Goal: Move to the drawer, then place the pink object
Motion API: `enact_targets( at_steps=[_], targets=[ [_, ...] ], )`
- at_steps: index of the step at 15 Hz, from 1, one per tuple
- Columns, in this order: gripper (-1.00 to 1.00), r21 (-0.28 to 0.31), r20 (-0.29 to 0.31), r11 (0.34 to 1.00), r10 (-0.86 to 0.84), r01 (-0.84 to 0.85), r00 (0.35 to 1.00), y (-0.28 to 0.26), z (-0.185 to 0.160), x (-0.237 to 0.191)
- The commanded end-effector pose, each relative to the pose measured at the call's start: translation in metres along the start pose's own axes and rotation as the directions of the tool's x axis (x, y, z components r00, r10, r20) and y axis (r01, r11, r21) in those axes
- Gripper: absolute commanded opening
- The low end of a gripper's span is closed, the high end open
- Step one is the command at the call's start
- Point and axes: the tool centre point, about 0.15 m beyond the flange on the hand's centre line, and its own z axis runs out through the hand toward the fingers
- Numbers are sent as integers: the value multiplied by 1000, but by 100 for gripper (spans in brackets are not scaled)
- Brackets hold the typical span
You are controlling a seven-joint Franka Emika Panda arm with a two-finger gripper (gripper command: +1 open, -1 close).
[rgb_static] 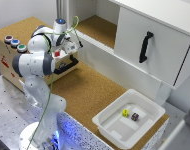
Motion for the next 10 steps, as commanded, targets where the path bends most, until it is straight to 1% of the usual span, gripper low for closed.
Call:
enact_targets(
  at_steps=[1,3,4,6,8,10],
  targets=[
    [100,-75,15,997,0,1,1000,-16,-34,5],
    [100,-102,15,995,20,-18,1000,-14,-58,5],
    [100,-121,11,992,44,-42,999,-13,-75,5],
    [100,-156,21,984,90,-85,996,-10,-103,4],
    [100,-169,60,979,122,-110,991,-9,-123,2],
    [100,-175,94,973,171,-152,981,-2,-132,-6]
  ],
)
